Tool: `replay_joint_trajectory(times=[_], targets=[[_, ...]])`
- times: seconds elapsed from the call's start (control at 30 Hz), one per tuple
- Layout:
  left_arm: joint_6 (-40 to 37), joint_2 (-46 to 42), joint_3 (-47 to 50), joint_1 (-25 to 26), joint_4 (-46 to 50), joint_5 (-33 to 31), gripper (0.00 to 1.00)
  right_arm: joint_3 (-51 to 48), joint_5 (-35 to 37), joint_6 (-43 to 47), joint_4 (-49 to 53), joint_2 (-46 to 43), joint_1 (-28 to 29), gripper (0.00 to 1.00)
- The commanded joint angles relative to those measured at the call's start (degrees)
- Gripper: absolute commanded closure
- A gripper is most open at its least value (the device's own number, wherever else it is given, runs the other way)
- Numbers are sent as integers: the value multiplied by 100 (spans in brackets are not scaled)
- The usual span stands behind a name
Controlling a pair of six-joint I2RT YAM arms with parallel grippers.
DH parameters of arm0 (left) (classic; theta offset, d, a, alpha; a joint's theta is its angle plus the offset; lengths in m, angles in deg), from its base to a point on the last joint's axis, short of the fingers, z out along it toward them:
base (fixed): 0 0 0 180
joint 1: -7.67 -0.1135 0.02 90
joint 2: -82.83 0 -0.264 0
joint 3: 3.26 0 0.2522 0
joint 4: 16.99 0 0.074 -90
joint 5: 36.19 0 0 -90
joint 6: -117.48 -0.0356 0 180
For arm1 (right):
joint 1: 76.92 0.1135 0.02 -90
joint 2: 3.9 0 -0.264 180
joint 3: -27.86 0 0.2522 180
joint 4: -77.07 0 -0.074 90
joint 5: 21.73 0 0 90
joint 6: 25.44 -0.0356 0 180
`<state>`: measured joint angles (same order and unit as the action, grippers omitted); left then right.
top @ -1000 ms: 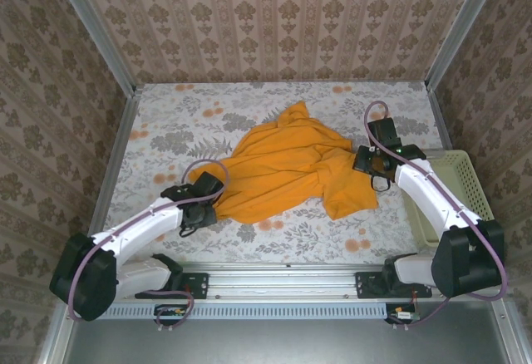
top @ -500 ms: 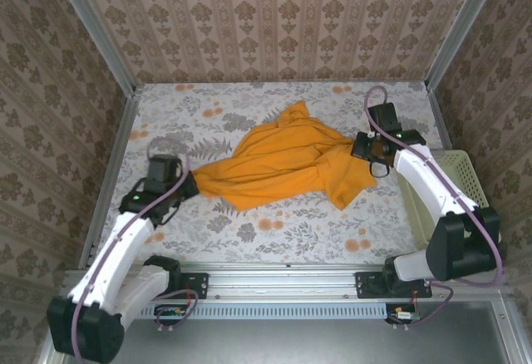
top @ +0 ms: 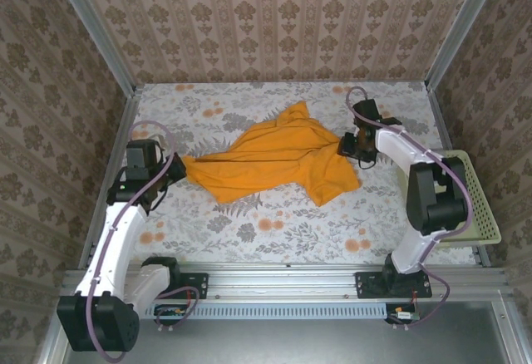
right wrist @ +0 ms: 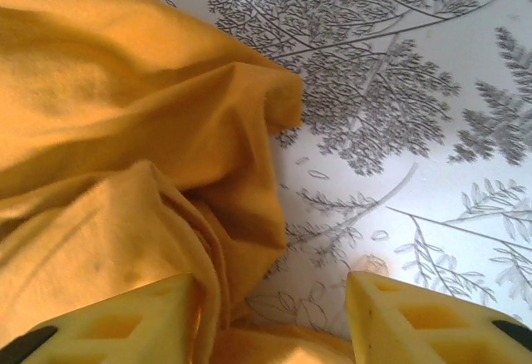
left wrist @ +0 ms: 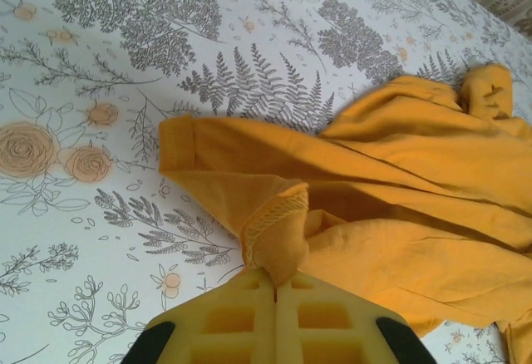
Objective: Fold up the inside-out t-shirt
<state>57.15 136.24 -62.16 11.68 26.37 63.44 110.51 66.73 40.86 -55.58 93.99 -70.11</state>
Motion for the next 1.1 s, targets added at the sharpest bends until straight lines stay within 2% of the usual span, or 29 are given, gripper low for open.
replay_joint_trajectory(times=[0.0,0.2,0.37,0.53,0.63,0.73,0.8,0.87,0.97,1.07], targets=[[-168,-29,93,-141,-106,213,100,-545,85,99,59,-671,-35,47],[-190,117,120,-365,-157,281,100,-1551,87,38,-244,-1001,-46,47],[-166,185,120,-531,-173,367,100,-1506,-71,-11,-485,-510,-66,50],[-163,193,124,-559,-174,408,100,-1424,-188,-46,-595,-153,-48,56],[-102,188,125,-589,-213,488,100,-1363,-237,-25,-574,-14,-39,65],[30,188,122,-701,-382,798,100,-1357,-226,-29,-529,-69,-39,82],[153,171,95,-798,-526,1037,100,-1369,-200,-40,-438,-303,-40,93],[331,125,72,-962,-799,1419,100,-1314,-96,-54,-155,-751,-39,100],[727,1,7,-1265,-1347,2004,100,-1028,184,-102,393,-1659,-80,100],[926,-66,-362,-1413,-1571,2230,100,-390,369,-173,968,-2662,-239,100]])
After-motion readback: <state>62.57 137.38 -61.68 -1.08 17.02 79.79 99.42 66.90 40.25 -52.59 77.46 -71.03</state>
